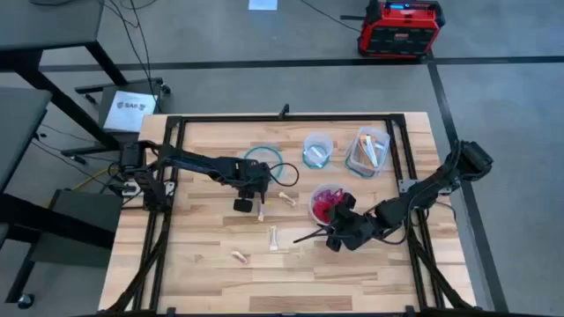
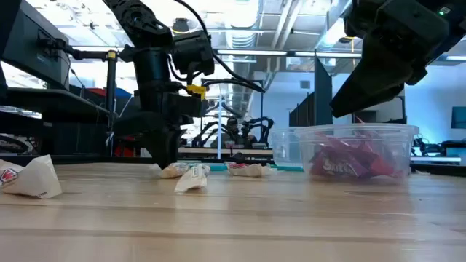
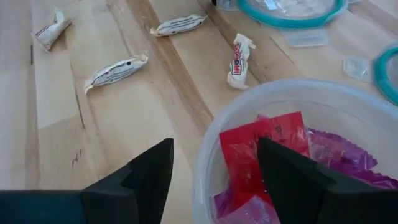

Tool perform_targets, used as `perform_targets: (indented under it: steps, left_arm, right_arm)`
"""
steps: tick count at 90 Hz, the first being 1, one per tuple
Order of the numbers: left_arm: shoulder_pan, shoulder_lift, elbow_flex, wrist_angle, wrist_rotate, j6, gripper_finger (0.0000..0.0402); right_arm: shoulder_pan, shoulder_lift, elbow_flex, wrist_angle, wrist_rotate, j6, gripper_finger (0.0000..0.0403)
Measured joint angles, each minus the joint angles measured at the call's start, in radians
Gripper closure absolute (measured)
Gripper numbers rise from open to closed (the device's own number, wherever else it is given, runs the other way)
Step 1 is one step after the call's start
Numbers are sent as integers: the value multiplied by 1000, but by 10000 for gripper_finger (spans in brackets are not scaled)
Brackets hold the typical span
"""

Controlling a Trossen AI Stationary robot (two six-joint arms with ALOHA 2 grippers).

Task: Sort candy
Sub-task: Close the big round transparent bin

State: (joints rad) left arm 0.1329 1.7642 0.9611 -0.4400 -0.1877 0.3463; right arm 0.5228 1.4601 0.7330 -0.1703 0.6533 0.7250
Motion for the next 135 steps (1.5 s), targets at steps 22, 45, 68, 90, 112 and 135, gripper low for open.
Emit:
perform_targets:
  steps: [22,45,68,90,112,135]
  left_arm:
    - [-11,-6,11,-10,-34,-23,401]
    - [-44,-56,81,-129,-23,-58,401]
    - [-81,-175,142,-213,-27,-119,401]
    - [-31,-203,143,-200,-34,-85,387]
    - [24,-84,142,-158,5,-68,296]
    - [26,53,145,-118,46,-68,261]
  right_arm:
    - [0,0,0,0,0,0,187]
    - [0,0,0,0,-1,0,187]
    - [0,0,0,0,-1,1,187]
    - [0,0,0,0,-2,0,187]
    - [0,0,-1,-3,-2,0,187]
    - [0,0,-2,-5,-2,0,187]
